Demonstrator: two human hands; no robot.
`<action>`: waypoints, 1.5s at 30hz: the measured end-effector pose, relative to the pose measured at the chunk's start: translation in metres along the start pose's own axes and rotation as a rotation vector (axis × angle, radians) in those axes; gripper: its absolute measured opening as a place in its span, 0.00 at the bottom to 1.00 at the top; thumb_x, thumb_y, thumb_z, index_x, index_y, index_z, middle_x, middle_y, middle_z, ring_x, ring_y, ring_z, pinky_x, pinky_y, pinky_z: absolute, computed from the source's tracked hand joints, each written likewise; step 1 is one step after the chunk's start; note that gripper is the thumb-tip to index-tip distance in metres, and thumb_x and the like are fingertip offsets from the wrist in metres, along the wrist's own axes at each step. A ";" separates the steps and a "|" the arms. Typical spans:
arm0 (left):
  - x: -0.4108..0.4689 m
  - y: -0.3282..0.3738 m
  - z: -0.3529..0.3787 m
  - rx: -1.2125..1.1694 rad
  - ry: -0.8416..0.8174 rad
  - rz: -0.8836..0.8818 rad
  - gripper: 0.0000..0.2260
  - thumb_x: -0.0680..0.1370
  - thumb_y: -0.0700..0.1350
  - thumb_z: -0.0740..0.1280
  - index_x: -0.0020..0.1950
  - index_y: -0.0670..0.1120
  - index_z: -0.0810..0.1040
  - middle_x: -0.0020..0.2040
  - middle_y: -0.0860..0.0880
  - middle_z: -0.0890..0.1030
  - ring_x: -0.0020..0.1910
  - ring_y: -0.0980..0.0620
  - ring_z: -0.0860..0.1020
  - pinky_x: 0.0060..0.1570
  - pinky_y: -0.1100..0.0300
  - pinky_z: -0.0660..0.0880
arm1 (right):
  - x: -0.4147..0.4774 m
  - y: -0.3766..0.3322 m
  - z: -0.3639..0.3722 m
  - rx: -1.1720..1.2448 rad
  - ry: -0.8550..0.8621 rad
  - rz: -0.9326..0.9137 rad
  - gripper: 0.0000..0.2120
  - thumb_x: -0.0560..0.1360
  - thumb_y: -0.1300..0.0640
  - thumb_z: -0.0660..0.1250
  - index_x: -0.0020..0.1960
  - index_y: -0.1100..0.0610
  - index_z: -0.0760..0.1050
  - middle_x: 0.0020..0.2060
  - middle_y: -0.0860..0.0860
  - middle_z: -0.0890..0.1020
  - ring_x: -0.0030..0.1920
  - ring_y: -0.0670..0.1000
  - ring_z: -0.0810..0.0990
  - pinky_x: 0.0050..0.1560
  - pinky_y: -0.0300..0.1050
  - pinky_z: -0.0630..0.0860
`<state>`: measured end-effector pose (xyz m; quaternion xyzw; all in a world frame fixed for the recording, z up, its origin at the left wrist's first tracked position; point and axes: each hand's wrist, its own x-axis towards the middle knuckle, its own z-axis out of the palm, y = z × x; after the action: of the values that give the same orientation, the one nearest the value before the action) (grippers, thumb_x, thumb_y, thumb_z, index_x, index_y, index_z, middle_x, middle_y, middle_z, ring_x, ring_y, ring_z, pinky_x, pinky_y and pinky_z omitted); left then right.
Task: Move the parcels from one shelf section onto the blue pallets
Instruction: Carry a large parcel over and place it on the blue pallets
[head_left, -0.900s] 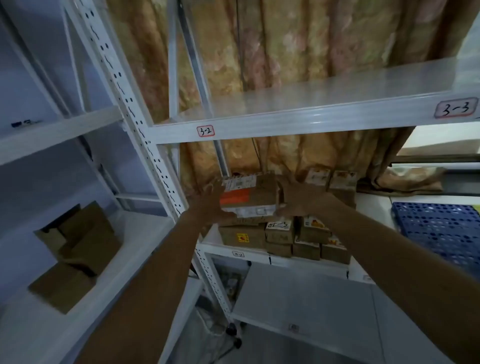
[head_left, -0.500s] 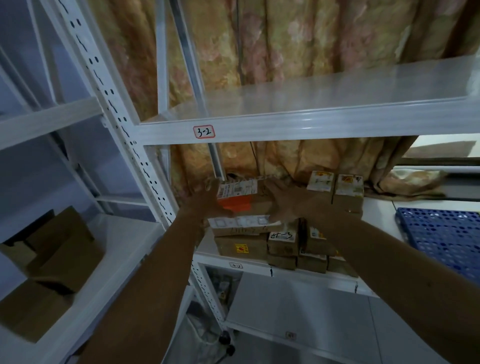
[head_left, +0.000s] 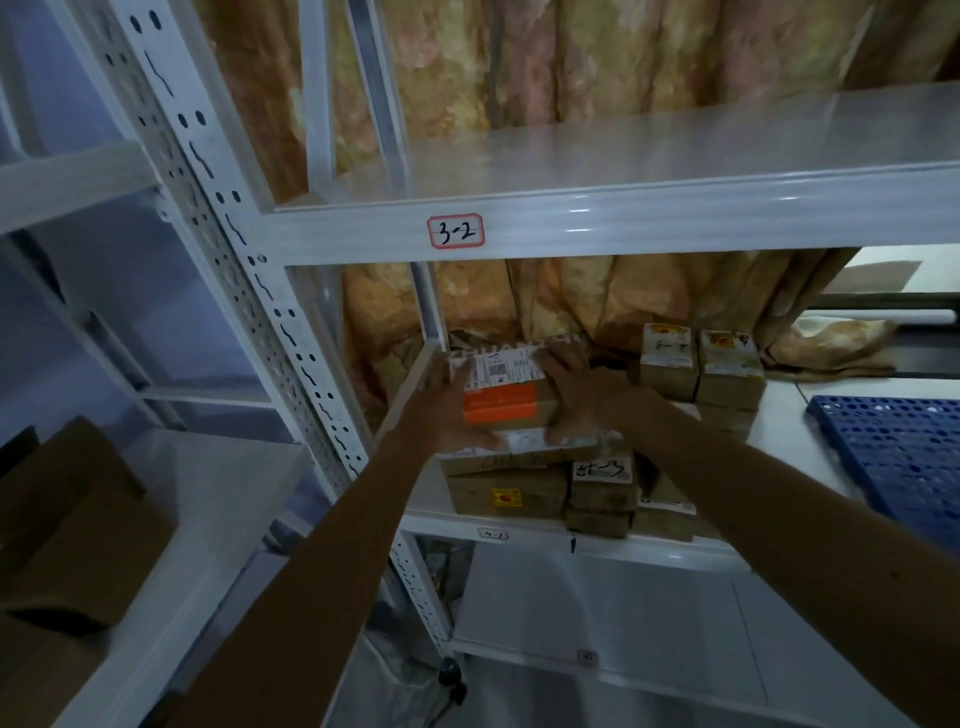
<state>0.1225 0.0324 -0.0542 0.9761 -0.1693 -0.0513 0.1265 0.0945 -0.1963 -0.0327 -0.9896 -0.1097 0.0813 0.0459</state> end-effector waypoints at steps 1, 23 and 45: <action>0.002 -0.002 0.000 0.019 -0.013 0.002 0.64 0.58 0.72 0.75 0.79 0.57 0.36 0.80 0.49 0.35 0.80 0.41 0.48 0.74 0.40 0.59 | 0.000 -0.001 0.001 -0.004 0.008 0.003 0.58 0.68 0.43 0.77 0.80 0.50 0.38 0.79 0.51 0.37 0.76 0.63 0.56 0.61 0.56 0.70; 0.016 0.027 -0.035 0.057 0.178 0.271 0.58 0.63 0.68 0.75 0.80 0.56 0.41 0.80 0.45 0.38 0.77 0.35 0.56 0.68 0.39 0.68 | -0.046 0.002 -0.016 -0.008 0.337 0.131 0.57 0.67 0.37 0.75 0.80 0.54 0.43 0.79 0.55 0.45 0.76 0.63 0.57 0.66 0.61 0.69; 0.005 0.224 -0.016 -0.001 0.114 0.501 0.58 0.65 0.63 0.78 0.80 0.54 0.41 0.79 0.44 0.37 0.75 0.38 0.60 0.66 0.48 0.71 | -0.192 0.140 -0.033 -0.080 0.423 0.312 0.58 0.65 0.36 0.75 0.79 0.52 0.42 0.79 0.52 0.42 0.76 0.62 0.57 0.63 0.59 0.72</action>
<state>0.0585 -0.1697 0.0196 0.9050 -0.3982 0.0366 0.1449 -0.0556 -0.3776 0.0131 -0.9905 0.0532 -0.1257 0.0156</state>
